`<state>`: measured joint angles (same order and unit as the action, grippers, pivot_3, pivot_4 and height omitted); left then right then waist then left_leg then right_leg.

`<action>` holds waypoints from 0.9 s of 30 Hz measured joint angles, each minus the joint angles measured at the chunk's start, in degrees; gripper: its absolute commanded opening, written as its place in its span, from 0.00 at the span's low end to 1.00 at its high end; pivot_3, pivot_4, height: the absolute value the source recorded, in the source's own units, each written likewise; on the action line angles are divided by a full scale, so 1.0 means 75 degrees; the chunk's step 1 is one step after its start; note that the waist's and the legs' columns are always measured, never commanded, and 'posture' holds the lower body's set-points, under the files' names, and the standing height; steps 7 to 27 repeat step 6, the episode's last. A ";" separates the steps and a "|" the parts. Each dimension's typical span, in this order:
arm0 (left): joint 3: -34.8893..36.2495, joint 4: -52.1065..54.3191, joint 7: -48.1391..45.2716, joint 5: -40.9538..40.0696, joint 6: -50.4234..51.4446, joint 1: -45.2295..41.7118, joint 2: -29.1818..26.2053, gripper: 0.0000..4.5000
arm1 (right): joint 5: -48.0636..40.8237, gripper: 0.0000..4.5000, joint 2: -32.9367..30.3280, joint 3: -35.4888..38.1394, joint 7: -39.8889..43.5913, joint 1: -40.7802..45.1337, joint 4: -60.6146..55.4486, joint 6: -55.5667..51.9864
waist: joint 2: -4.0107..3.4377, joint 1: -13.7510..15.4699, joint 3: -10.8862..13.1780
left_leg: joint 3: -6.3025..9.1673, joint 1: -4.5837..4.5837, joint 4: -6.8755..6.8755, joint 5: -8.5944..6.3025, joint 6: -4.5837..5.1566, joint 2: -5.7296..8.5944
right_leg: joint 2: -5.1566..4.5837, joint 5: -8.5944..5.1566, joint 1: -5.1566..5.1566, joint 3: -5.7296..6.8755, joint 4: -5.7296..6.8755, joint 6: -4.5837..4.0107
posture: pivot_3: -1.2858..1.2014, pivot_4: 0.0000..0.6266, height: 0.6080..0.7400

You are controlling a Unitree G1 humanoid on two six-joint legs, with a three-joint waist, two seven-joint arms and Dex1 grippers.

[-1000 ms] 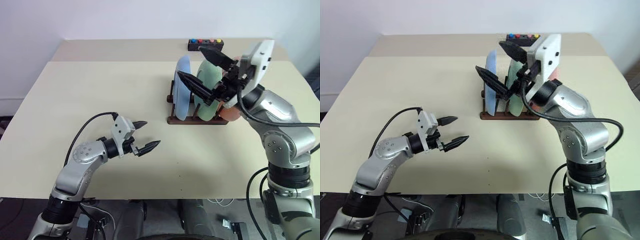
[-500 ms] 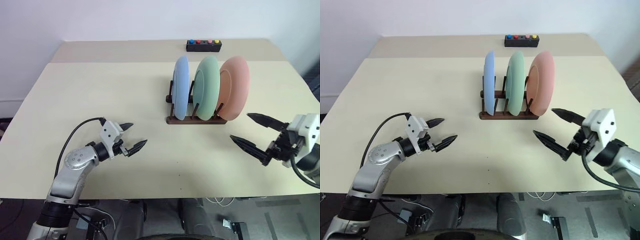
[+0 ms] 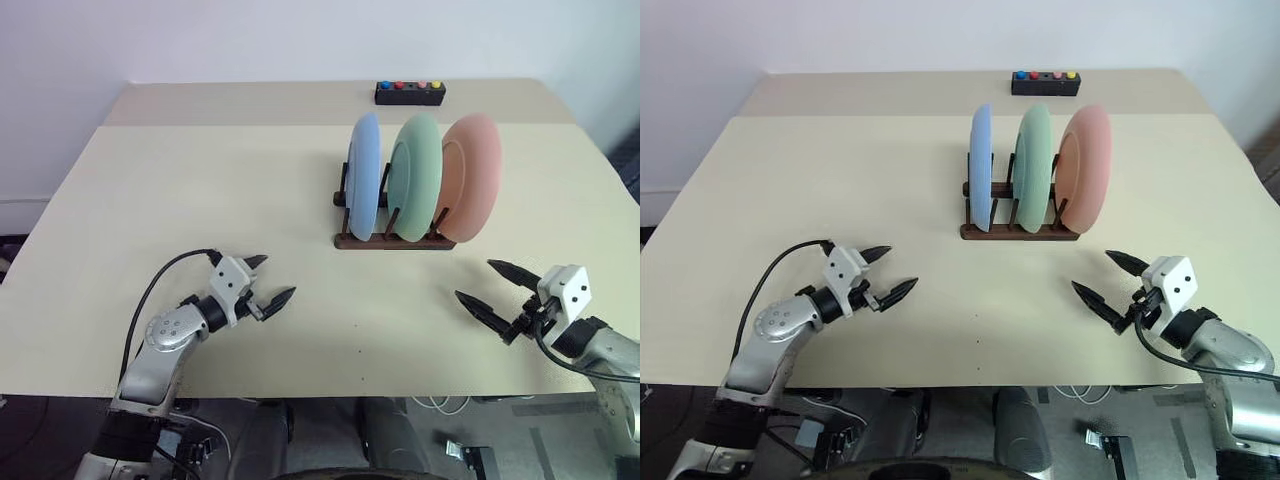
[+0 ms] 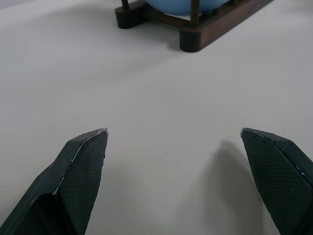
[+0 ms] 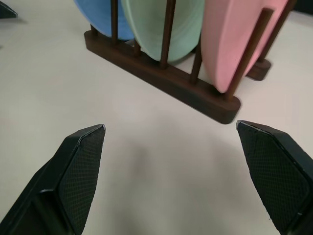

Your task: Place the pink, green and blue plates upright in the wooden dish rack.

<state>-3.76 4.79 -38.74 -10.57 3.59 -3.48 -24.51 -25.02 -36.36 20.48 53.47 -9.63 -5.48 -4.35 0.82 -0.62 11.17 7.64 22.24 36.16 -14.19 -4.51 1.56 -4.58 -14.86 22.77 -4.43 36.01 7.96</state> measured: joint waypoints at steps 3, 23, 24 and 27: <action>0.0014 -0.0190 0.0093 0.0024 -0.0281 0.0009 0.0137 1.00 | 0.0058 0.97 0.0046 -0.0019 0.0038 0.0000 0.0371 0.0267 | -0.0002 -0.0011 -0.0001 | 0.0000 -0.0002 0.0001 0.0000 0.0000 0.0001 | 0.0000 0.0000 -0.0002 -0.0001 0.0001 -0.0001 | 0.52 0.24 1.00; 0.0034 -0.0361 0.0197 0.0024 -0.0580 0.0028 0.0254 1.00 | 0.0170 0.97 0.0121 -0.0087 0.0013 0.0205 0.0717 0.0499 | -0.0016 -0.0026 -0.0010 | -0.0001 -0.0008 0.0000 0.0000 0.0000 0.0000 | 0.0001 0.0000 -0.0004 -0.0001 0.0002 -0.0001 | 0.52 0.24 1.00; 0.0034 -0.0361 0.0197 0.0024 -0.0580 0.0028 0.0254 1.00 | 0.0170 0.97 0.0121 -0.0087 0.0013 0.0205 0.0717 0.0499 | -0.0016 -0.0026 -0.0010 | -0.0001 -0.0008 0.0000 0.0000 0.0000 0.0000 | 0.0001 0.0000 -0.0004 -0.0001 0.0002 -0.0001 | 0.52 0.24 1.00; 0.0034 -0.0361 0.0197 0.0024 -0.0580 0.0028 0.0254 1.00 | 0.0170 0.97 0.0121 -0.0087 0.0013 0.0205 0.0717 0.0499 | -0.0016 -0.0026 -0.0010 | -0.0001 -0.0008 0.0000 0.0000 0.0000 0.0000 | 0.0001 0.0000 -0.0004 -0.0001 0.0002 -0.0001 | 0.52 0.24 1.00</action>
